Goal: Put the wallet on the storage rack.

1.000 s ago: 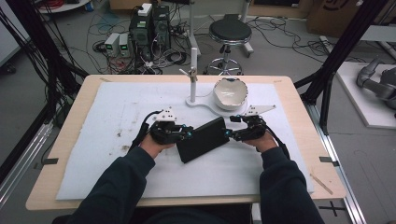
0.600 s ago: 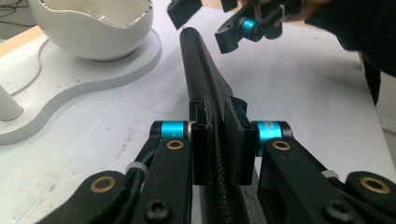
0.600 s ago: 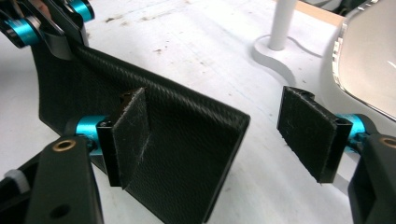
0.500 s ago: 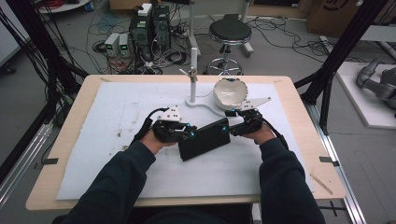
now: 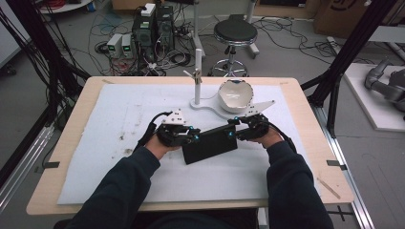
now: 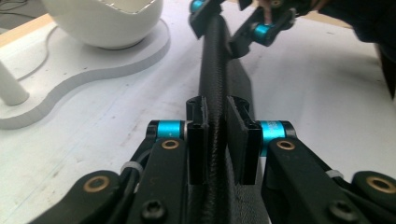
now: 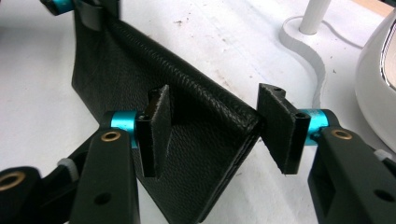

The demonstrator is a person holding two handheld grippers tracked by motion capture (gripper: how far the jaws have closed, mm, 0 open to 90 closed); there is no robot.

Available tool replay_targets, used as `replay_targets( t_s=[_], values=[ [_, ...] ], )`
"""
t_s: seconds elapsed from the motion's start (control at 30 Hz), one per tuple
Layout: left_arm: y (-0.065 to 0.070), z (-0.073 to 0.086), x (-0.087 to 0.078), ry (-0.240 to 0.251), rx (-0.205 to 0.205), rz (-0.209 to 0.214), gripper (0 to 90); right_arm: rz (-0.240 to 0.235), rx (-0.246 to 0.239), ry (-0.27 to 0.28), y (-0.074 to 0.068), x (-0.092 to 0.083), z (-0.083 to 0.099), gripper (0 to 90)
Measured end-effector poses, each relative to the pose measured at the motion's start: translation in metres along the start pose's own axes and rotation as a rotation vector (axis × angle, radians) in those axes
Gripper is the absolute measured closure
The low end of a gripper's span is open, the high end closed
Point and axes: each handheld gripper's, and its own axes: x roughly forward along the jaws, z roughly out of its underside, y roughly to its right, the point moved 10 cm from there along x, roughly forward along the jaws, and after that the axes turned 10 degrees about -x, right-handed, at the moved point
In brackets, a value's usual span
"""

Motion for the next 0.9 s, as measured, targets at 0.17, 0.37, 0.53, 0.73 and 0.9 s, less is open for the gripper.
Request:
replay_targets(
  t_s=[0.17,0.37,0.53,0.73,0.9],
  values=[
    [-0.008,0.01,-0.004,0.005,-0.051,-0.051,62.6,-0.016,-0.019,-0.02,-0.006,-0.003,0.005,55.8],
    [-0.025,0.02,-0.018,0.045,-0.15,-0.104,46.3,-0.01,-0.027,-0.014,-0.012,-0.012,0.009,62.5],
    [-0.033,0.039,-0.018,-0.022,-0.183,-0.127,42.3,0.003,-0.035,-0.008,-0.016,-0.017,0.01,64.1],
    [-0.034,0.041,-0.014,-0.041,-0.187,-0.132,52.9,0.001,-0.051,0.019,-0.023,-0.024,0.005,64.2],
    [-0.036,0.041,-0.012,-0.033,-0.228,-0.121,53.6,0.008,-0.061,0.063,-0.028,-0.026,0.0,63.6]
  ],
)
